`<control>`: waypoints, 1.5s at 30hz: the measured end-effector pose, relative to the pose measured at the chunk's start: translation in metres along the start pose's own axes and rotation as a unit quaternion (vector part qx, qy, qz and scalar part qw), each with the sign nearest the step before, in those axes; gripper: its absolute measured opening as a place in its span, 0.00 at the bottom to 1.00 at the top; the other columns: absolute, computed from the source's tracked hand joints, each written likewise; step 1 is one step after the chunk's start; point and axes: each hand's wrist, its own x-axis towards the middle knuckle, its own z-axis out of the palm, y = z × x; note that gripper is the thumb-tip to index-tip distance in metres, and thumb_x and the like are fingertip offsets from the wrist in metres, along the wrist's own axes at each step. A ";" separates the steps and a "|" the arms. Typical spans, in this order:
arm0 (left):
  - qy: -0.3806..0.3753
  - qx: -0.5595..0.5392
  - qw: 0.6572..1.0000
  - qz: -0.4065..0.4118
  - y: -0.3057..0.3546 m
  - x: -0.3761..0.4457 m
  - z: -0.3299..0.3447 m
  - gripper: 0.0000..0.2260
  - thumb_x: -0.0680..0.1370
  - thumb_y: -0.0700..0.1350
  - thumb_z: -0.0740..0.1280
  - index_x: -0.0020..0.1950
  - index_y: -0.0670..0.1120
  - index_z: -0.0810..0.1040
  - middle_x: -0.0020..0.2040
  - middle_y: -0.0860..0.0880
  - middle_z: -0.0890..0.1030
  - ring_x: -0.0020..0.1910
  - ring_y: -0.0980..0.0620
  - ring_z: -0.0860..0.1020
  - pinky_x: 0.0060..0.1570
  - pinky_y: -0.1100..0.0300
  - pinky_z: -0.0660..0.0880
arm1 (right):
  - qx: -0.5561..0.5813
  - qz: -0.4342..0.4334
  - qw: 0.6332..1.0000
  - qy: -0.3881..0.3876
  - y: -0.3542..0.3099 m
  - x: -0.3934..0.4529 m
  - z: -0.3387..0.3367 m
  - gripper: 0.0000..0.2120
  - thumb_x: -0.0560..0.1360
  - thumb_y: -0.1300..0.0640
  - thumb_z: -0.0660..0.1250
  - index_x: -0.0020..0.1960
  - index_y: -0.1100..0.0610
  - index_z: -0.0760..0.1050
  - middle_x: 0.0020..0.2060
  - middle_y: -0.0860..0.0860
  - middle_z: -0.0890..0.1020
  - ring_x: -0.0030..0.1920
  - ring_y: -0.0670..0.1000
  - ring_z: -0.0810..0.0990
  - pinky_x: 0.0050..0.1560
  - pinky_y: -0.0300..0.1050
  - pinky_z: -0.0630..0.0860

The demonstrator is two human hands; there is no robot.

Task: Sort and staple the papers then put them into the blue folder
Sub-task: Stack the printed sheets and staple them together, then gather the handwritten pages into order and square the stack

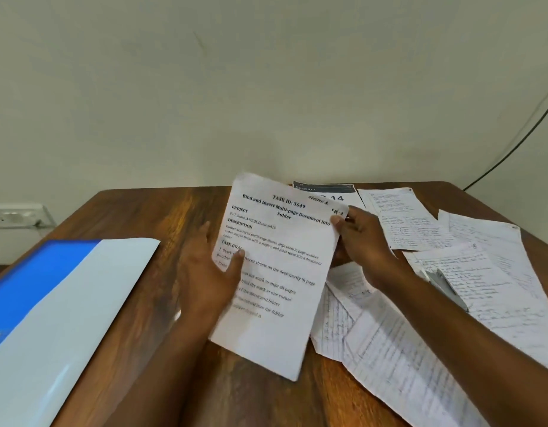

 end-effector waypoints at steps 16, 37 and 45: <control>-0.153 -0.369 0.888 -0.227 -0.011 0.015 0.011 0.07 0.81 0.35 0.69 0.60 0.39 0.80 0.54 0.40 0.88 0.52 0.36 0.86 0.58 0.32 0.80 | 0.033 -0.009 0.998 -0.048 0.019 0.018 -0.008 0.06 0.83 0.56 0.68 0.48 0.55 0.80 0.38 0.42 0.87 0.41 0.44 0.85 0.44 0.41 0.82; -0.204 -0.280 0.924 -0.164 0.066 0.121 0.154 0.25 0.75 0.32 0.76 0.71 0.38 0.75 0.58 0.43 0.86 0.53 0.45 0.87 0.56 0.44 0.84 | 0.022 0.130 0.990 0.058 0.046 0.120 -0.087 0.06 0.82 0.67 0.66 0.48 0.59 0.78 0.57 0.58 0.84 0.55 0.57 0.82 0.45 0.49 0.81; -0.148 -0.221 0.960 -0.094 0.063 0.126 0.185 0.17 0.74 0.36 0.79 0.61 0.41 0.81 0.50 0.50 0.86 0.45 0.55 0.85 0.40 0.61 0.85 | -0.028 0.128 0.984 0.122 0.072 0.141 -0.084 0.07 0.80 0.61 0.71 0.58 0.59 0.79 0.59 0.55 0.82 0.58 0.55 0.80 0.48 0.48 0.82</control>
